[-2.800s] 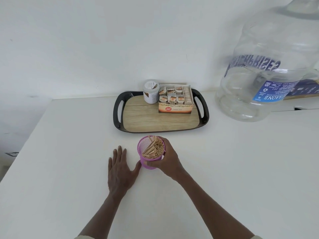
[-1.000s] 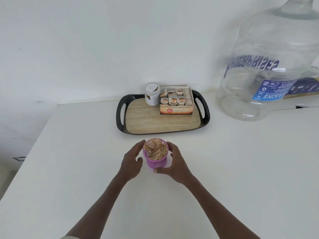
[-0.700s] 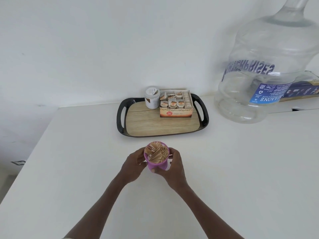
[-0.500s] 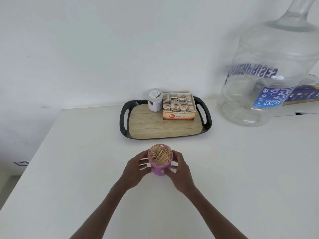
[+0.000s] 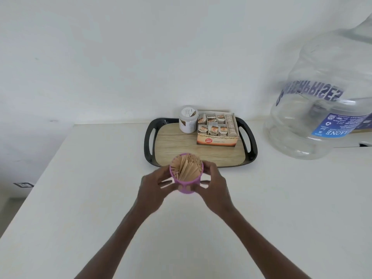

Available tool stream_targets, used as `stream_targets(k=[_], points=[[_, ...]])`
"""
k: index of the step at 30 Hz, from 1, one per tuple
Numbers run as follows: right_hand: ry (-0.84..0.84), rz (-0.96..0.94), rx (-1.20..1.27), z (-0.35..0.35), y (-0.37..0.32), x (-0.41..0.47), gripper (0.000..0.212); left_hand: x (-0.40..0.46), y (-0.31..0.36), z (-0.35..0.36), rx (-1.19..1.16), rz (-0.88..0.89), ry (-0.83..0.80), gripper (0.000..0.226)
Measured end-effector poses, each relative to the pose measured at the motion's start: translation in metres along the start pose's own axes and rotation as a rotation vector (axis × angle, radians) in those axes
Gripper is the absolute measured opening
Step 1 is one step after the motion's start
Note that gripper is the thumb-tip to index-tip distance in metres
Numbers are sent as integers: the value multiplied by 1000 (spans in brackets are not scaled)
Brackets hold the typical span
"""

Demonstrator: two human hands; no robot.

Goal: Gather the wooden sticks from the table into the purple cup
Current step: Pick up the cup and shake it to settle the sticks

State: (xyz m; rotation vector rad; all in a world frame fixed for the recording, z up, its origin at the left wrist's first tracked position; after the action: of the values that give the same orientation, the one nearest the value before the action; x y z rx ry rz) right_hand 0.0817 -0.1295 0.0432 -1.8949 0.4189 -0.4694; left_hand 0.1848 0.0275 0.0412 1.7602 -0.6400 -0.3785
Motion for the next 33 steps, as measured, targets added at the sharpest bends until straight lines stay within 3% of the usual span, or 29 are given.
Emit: stream_targets(k=[7, 14, 33], points=[[-3, -100, 10, 16, -32, 94, 68, 69, 34, -37, 36, 87, 128, 47], [18, -99, -64, 43, -26, 170, 63, 133, 10, -53, 93, 62, 234, 39], [14, 24, -128, 99, 47, 253, 46, 225, -82, -50, 152, -77, 237, 48]])
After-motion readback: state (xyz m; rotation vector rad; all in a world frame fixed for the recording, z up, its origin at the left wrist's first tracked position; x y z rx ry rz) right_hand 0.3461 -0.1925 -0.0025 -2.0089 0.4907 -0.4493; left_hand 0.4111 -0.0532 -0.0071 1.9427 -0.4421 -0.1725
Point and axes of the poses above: each hand's wrist, its own x-axis towards the middle knuckle, its own z-axis out of the palm, y = z × x, the point moved 6 cm from there along x, towards the middle knuckle
